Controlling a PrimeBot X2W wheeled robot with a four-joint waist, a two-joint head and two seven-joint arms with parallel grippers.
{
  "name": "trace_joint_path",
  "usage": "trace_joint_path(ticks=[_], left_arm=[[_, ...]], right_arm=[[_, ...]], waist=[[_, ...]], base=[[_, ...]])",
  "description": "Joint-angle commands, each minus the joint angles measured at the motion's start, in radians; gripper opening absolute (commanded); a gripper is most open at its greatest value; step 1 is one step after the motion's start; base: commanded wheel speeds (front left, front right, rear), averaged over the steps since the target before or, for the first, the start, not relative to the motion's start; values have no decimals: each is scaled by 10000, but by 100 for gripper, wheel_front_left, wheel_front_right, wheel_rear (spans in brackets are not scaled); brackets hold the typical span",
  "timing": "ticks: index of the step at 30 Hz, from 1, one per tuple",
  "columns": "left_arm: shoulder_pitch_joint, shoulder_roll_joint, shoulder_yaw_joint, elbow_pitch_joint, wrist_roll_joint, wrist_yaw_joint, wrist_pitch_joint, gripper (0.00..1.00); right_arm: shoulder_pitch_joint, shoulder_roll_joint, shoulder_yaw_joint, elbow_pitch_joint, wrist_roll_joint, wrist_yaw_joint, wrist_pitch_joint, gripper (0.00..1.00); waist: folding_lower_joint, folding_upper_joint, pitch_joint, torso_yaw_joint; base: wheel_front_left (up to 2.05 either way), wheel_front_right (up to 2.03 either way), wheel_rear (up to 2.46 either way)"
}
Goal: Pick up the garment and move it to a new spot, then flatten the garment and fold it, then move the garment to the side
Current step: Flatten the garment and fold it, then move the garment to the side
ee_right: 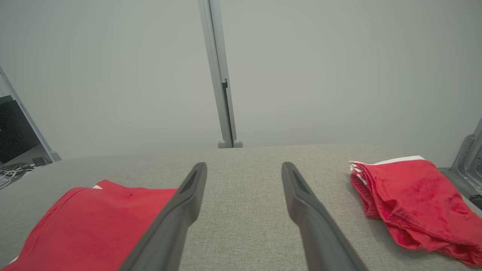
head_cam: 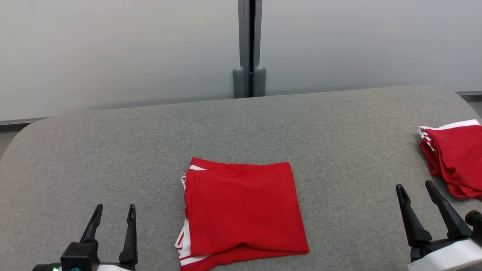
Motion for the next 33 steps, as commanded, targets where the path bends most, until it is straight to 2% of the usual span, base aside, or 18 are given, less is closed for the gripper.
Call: trace_joint_path(ticks=[1, 33], left_arm=[[79, 69, 23, -77, -75, 50, 42, 100], [-107, 95, -227, -454, -136, 357, 269, 100]], right_arm=[[132, 23, -51, -110, -38, 0, 96, 100], [151, 126, -283, -217, -88, 0, 403, 100]], waist=[[0, 0, -27, 18], [0, 0, 74, 195]], base=[[0, 0, 0], [0, 0, 0]])
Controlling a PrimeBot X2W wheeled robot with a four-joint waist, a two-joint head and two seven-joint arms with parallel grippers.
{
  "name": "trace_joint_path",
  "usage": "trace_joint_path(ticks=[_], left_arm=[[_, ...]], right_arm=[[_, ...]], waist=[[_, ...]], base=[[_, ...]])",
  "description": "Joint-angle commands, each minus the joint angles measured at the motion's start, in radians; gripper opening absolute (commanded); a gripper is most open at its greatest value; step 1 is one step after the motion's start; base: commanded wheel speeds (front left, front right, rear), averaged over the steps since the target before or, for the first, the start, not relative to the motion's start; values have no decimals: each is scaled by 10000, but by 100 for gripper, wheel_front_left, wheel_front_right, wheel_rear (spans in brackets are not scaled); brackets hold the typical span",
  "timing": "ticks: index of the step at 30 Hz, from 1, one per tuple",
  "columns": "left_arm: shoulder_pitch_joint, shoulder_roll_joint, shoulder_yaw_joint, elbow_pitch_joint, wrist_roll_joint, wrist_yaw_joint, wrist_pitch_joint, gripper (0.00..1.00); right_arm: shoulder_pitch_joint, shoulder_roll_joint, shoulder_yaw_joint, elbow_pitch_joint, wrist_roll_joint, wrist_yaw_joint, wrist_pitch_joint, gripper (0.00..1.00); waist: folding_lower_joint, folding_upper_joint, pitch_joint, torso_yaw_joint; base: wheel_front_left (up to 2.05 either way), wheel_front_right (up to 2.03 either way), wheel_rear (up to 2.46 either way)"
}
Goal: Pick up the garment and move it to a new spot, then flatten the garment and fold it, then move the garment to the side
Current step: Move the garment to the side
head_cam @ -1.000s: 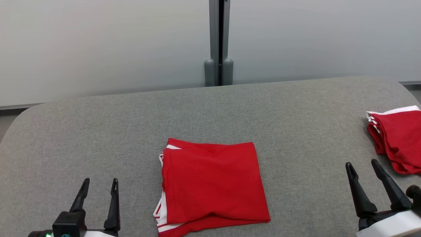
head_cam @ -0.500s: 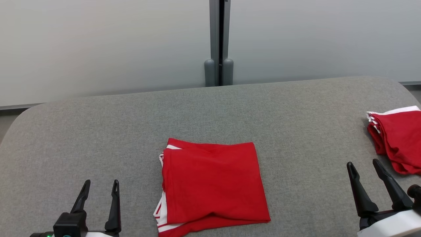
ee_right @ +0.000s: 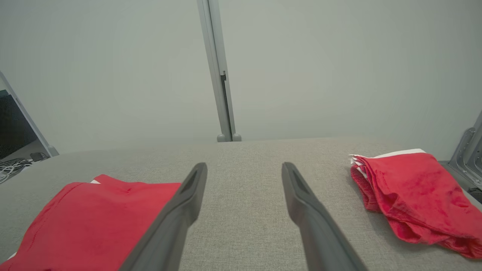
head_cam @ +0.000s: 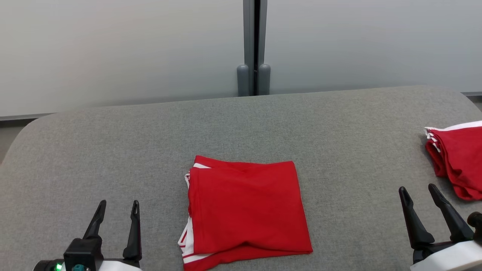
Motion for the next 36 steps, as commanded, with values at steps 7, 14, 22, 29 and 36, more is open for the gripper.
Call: trace_joint_path(ticks=[7, 14, 22, 29, 36], left_arm=[[-1011, -94, -288, -193, 141, -62, -106, 100], [-1795, -376, -466, -130, 152, -13, -470, 100], [-2401, -633, -618, -23, 200, -19, -807, 100], [-2697, -749, -633, 77, 256, 33, -997, 100], [-2492, -558, -430, -157, 443, 226, -1043, 100]], right_arm=[[-687, -182, 398, 632, 47, 0, 150, 100], [-1785, -39, 1615, 2098, 511, 1, 62, 100], [-2903, 51, 2913, 3869, 1034, 0, 197, 100], [-3397, 104, 3569, 5181, 1511, 0, 247, 0], [-3651, -305, 3839, 4858, 1472, -12, -300, 0]], waist=[[0, 0, 1006, 835], [0, 0, 1789, 1649], [0, 0, 2411, 2130], [0, 0, 2621, 2229], [0, 0, 2548, 1482]], base=[[0, 0, 0], [0, 0, 0], [0, 0, 0], [0, 0, 0], [0, 0, 0]])
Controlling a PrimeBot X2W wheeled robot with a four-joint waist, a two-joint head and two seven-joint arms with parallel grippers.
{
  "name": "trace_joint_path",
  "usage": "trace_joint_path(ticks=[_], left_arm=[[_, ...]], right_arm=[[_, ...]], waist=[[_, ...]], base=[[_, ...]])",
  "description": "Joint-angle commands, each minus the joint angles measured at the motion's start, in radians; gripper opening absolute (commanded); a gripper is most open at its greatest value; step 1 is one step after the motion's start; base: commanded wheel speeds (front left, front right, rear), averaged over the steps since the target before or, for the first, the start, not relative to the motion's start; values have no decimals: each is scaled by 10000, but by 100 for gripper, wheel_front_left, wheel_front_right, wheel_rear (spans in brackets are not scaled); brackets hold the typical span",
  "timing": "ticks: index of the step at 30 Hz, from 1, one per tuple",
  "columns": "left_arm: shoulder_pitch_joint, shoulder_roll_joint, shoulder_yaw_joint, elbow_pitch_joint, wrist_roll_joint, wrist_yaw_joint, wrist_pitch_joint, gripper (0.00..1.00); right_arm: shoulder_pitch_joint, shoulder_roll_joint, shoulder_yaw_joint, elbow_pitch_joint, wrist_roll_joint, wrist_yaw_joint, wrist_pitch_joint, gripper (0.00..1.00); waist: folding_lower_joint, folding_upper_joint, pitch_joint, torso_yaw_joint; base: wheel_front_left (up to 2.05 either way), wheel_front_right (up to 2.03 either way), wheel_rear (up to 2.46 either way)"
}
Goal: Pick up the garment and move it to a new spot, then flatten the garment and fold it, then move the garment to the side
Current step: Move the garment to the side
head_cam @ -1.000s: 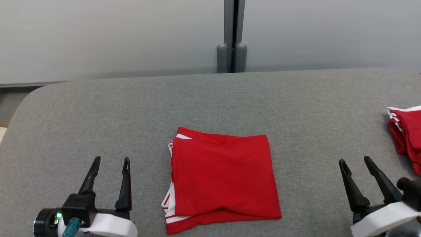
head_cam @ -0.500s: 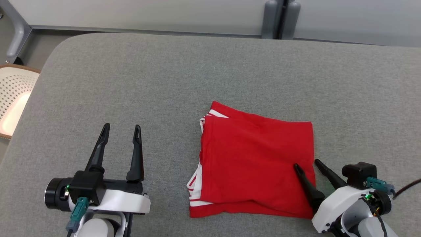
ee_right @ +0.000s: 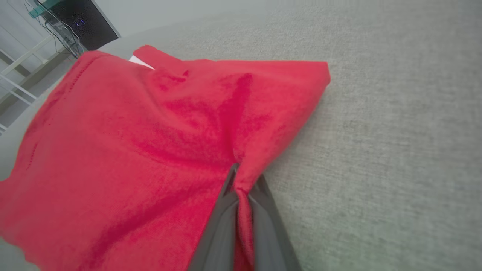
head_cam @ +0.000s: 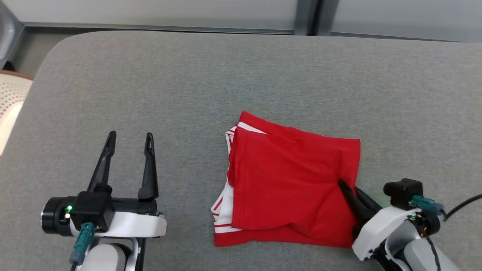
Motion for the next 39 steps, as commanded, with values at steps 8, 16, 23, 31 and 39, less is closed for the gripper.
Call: trace_joint_path(ticks=[8, 16, 23, 31, 39], left_arm=[[-3, 349, 114, -665, 219, 84, 15, 100], [-371, 612, 112, -1384, 431, 201, 373, 100], [-855, 747, -106, -1931, 696, 129, 665, 100], [-1856, 921, -584, -2528, 1146, -128, 1144, 100], [-3212, 729, -1113, -2469, 1430, -440, 1212, 100]], right_arm=[[132, -966, -630, -285, -91, -23, -286, 0], [-468, -1740, -1256, -578, -230, -23, -443, 0], [-1841, -2807, -1833, -519, -214, -23, -783, 0], [-3407, -4257, -2364, 155, 184, -21, -1303, 0], [-4892, -4901, -2676, 2317, -383, -20, -2054, 29]], waist=[[0, 0, 118, -1796], [0, 0, 813, -3328], [0, 0, 1638, -4136], [0, 0, 2975, -4277], [0, 0, 4142, -3940]], base=[[0, 0, 0], [0, 0, 0], [0, 0, 0], [0, 0, 0], [0, 0, 0]])
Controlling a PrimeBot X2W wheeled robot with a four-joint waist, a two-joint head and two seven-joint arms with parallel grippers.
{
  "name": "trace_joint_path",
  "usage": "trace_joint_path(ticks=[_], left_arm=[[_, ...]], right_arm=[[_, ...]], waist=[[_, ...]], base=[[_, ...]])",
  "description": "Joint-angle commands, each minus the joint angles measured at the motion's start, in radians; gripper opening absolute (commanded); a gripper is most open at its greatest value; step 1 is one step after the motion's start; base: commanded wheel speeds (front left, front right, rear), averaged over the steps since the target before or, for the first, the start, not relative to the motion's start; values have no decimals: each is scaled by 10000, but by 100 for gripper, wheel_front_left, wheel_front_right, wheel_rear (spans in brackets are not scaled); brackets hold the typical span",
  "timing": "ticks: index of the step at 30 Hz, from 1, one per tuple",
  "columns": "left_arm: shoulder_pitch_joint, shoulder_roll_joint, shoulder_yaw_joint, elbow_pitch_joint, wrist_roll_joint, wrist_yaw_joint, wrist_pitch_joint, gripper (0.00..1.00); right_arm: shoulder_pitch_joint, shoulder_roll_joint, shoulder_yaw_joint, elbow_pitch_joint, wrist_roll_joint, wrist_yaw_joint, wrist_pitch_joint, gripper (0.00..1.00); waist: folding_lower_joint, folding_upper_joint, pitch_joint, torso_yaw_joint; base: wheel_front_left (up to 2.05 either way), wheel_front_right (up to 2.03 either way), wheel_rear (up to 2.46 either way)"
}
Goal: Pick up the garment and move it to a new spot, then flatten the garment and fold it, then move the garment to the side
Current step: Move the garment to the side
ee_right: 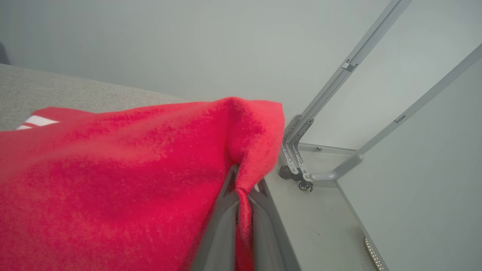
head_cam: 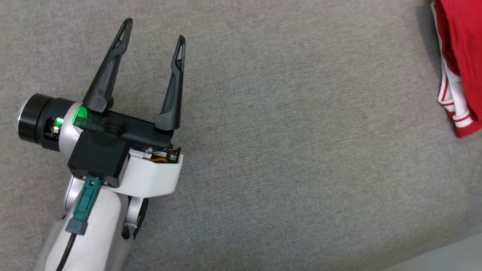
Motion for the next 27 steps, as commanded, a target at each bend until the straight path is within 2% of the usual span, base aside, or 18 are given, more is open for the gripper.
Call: trace_joint_path(ticks=[1, 2, 3, 9, 13, 19, 27], left_arm=[[-260, -25, -42, 76, 62, -53, -61, 100], [-364, -53, -85, 138, 70, -63, -86, 100], [-428, -61, -125, 187, 64, -105, -96, 100], [-633, 9, -178, 400, 92, -126, -156, 100], [-417, 84, -89, 547, 9, -18, -234, 100], [175, 152, 29, 885, -228, 129, -368, 100], [1227, 267, 232, 1234, -683, 255, -522, 100]], right_arm=[[-318, 200, 30, 442, -99, -16, -65, 43], [-498, 389, 53, 719, 41, -16, -122, 91], [-649, 488, 41, 1077, 34, -16, -168, 100], [-1095, 1055, -333, 2486, 463, -14, -606, 100], [-845, 1365, -651, 2554, 955, -16, -711, 100], [498, 2102, -1527, 762, 916, -14, -698, 100], [3004, 3706, -2084, -2135, 184, -14, -701, 100]], waist=[[0, 0, 401, 184], [0, 0, 456, 210], [0, 0, 501, 226], [0, 0, 598, 258], [0, 0, 327, 119], [0, 0, -642, -178], [0, 0, -2086, -237]], base=[[0, 0, 0], [0, 0, 0], [0, 0, 0], [0, 0, 0], [0, 0, 0], [0, 0, 0], [0, 0, 0]])
